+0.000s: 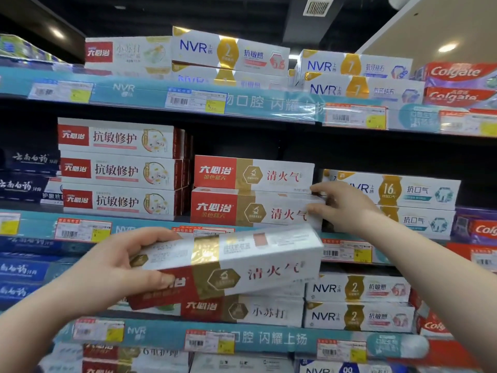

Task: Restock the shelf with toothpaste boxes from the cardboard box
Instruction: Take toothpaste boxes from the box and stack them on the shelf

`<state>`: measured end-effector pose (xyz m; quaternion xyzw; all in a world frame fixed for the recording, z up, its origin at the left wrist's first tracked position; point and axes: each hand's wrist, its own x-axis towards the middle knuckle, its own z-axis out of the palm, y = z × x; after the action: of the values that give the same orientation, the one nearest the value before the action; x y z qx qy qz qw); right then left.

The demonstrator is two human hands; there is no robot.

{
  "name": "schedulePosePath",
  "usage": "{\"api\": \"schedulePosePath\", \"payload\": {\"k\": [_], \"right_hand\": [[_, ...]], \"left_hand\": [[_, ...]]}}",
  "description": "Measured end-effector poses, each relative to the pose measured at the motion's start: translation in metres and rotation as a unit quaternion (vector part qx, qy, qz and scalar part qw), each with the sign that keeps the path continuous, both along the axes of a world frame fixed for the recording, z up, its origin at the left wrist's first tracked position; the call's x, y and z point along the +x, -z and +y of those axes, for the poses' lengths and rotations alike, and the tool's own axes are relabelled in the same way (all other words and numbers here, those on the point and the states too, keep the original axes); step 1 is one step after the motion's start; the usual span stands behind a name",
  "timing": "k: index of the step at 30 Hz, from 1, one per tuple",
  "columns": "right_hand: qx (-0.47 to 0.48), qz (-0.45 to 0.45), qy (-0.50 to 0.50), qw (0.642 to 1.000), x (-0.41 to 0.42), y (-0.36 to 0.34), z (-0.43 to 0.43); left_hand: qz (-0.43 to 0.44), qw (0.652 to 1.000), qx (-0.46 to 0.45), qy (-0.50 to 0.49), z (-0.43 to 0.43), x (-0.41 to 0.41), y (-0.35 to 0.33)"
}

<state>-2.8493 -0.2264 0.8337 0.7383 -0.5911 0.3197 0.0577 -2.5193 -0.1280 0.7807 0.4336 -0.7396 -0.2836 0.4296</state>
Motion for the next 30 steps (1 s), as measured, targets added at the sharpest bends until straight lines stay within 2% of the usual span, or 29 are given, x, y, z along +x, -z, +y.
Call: {"api": "schedulePosePath", "payload": {"k": [4, 9, 17, 24, 26, 30], "right_hand": [[-0.049, -0.058, 0.035, 0.997, -0.019, 0.005, 0.011], [-0.064, -0.056, 0.035, 0.996, -0.041, 0.017, 0.023], [-0.057, -0.008, 0.027, 0.998, -0.042, 0.003, 0.036], [-0.054, -0.013, 0.047, 0.997, -0.042, -0.006, 0.035], [-0.052, -0.013, 0.052, 0.997, -0.042, -0.007, 0.034], [-0.05, -0.013, 0.051, 0.997, -0.039, -0.006, 0.032]], "left_hand": [[0.01, 0.999, -0.04, 0.013, -0.017, -0.007, -0.037], [0.007, 0.996, -0.094, 0.004, -0.055, -0.021, -0.08], [-0.052, 0.997, -0.05, 0.028, -0.107, -0.038, -0.107], [-0.11, 0.993, -0.048, -0.02, -0.134, -0.042, -0.111], [-0.128, 0.988, -0.071, -0.053, -0.138, -0.042, -0.109], [-0.168, 0.96, -0.189, -0.119, -0.138, -0.047, -0.102]]}}
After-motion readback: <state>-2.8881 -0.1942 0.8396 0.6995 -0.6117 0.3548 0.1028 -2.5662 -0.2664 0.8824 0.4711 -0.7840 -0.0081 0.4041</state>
